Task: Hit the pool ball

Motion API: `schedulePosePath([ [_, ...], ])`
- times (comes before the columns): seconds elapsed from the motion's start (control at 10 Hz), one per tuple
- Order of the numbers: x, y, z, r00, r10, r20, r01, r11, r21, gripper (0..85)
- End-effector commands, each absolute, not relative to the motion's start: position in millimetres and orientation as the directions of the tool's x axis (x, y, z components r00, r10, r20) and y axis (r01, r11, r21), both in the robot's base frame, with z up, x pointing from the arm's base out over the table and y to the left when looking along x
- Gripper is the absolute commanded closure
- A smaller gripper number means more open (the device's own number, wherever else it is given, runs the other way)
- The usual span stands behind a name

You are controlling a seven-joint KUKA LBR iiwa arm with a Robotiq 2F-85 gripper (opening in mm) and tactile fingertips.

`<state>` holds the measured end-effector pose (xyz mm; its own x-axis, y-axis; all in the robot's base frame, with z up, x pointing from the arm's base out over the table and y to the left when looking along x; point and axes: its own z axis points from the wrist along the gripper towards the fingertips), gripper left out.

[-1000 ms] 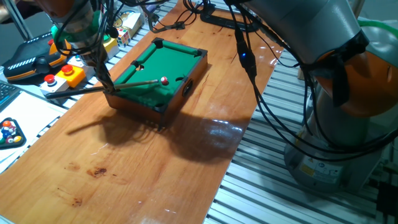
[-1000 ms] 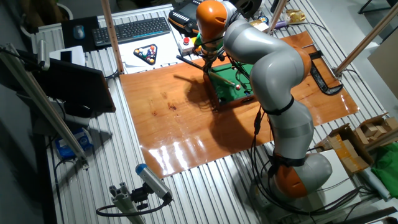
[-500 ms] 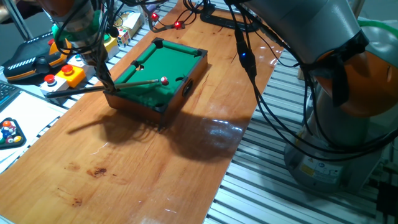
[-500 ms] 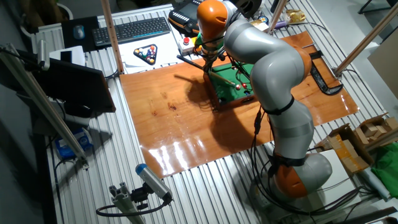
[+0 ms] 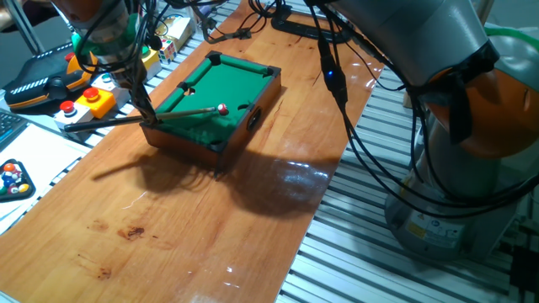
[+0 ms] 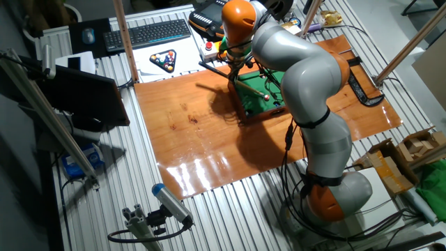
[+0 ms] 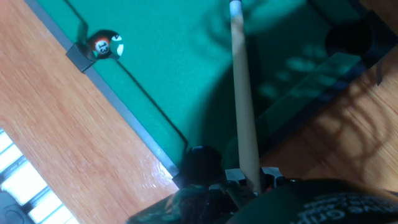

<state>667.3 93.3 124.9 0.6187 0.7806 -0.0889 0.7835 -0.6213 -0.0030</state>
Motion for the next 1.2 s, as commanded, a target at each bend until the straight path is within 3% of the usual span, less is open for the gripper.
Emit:
schedulePosePath([
  [0.0, 667.3, 92.8, 124.6, 0.619, 0.781, -0.089, 0.784, -0.621, -0.003, 84.0],
  [1.1, 667.7, 92.1, 125.1, 0.623, 0.777, -0.091, 0.780, -0.626, -0.005, 84.0],
])
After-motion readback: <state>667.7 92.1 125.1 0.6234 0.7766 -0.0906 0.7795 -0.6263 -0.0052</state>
